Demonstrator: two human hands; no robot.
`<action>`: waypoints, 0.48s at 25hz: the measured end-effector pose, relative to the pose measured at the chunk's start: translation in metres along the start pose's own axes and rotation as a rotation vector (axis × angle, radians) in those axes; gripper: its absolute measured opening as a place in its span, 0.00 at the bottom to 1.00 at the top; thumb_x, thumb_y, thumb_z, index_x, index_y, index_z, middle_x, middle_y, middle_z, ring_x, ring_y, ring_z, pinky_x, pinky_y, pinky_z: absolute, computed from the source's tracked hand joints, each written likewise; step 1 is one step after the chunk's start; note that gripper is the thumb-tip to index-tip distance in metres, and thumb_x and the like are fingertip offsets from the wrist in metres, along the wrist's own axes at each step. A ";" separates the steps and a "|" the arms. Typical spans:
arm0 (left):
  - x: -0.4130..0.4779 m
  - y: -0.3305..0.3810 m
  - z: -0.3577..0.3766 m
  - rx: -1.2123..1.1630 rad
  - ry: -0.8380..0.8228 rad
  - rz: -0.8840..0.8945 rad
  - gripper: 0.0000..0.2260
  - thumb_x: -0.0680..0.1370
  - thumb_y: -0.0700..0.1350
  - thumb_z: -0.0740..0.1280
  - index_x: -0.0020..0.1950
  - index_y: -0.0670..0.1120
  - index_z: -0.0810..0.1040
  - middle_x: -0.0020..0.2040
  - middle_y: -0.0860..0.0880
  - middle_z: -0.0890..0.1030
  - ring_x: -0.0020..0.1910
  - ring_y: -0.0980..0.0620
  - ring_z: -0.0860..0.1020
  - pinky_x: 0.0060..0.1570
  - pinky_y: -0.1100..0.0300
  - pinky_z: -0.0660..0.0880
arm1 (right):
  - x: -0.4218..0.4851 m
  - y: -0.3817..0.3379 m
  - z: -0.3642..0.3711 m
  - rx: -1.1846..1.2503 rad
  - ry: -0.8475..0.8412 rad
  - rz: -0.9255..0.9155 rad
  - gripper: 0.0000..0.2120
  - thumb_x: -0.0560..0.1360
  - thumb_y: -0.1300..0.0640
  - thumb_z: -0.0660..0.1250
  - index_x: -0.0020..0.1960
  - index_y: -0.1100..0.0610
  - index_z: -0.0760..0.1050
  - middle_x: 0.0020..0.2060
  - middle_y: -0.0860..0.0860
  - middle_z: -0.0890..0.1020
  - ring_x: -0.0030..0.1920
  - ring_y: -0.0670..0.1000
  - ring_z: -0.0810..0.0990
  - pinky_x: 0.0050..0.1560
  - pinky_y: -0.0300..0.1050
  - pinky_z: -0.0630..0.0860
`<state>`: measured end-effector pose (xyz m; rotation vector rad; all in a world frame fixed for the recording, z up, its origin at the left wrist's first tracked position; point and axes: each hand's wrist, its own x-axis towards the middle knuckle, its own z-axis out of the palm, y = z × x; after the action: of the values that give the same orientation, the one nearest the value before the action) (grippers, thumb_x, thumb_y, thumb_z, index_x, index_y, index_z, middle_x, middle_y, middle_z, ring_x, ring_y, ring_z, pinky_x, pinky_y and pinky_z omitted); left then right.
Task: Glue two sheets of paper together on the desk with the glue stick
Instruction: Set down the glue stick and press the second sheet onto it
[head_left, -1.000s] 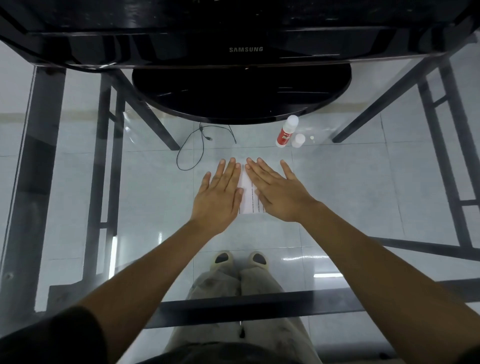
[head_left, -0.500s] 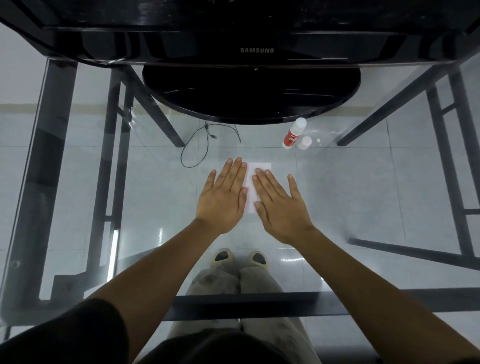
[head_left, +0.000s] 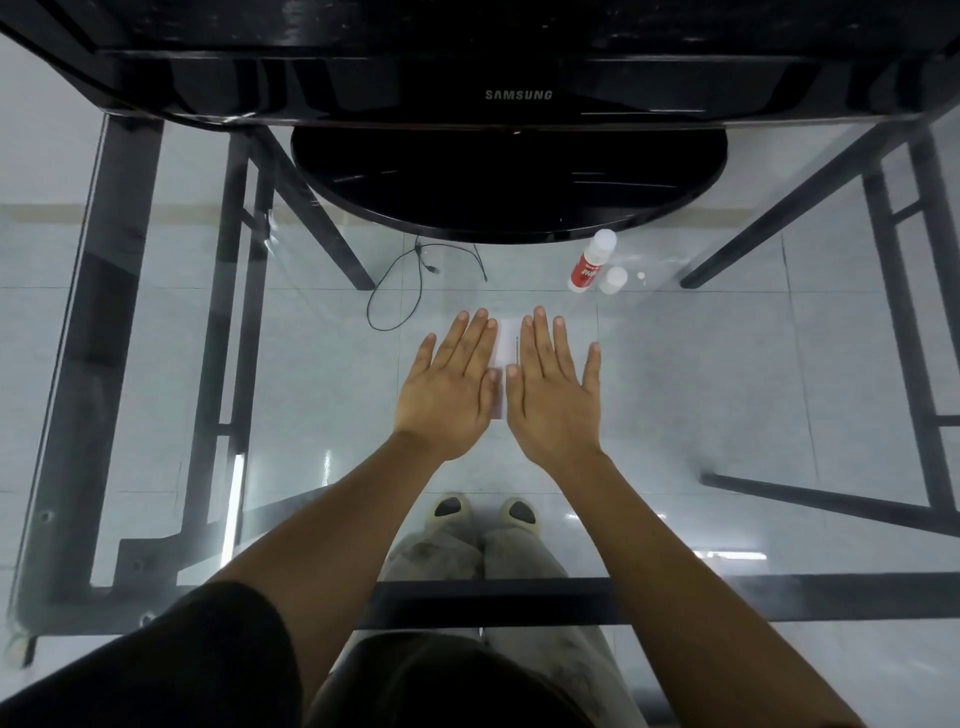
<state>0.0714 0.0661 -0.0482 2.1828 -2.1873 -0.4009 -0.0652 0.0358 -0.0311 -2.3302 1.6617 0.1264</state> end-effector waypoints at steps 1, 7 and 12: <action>0.000 0.000 0.000 0.004 -0.003 0.001 0.25 0.79 0.55 0.35 0.75 0.48 0.39 0.77 0.50 0.47 0.73 0.54 0.39 0.71 0.53 0.40 | 0.005 0.001 0.003 -0.040 0.003 0.021 0.27 0.80 0.45 0.38 0.75 0.52 0.36 0.76 0.48 0.41 0.74 0.51 0.36 0.67 0.55 0.27; 0.001 0.000 0.001 0.006 0.003 -0.002 0.25 0.79 0.55 0.36 0.74 0.48 0.39 0.77 0.50 0.47 0.73 0.54 0.38 0.71 0.53 0.39 | 0.000 0.002 0.011 -0.121 0.084 0.202 0.27 0.80 0.45 0.40 0.75 0.53 0.36 0.76 0.49 0.42 0.75 0.53 0.37 0.62 0.57 0.20; 0.000 -0.001 0.002 -0.013 0.016 -0.001 0.24 0.80 0.54 0.36 0.74 0.49 0.40 0.77 0.51 0.46 0.73 0.56 0.38 0.71 0.53 0.39 | 0.007 -0.008 0.005 -0.062 0.037 -0.046 0.26 0.78 0.46 0.35 0.73 0.53 0.33 0.76 0.50 0.41 0.74 0.50 0.35 0.67 0.56 0.28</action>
<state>0.0716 0.0663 -0.0503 2.1731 -2.1689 -0.3951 -0.0548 0.0328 -0.0360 -2.4290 1.6425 0.1283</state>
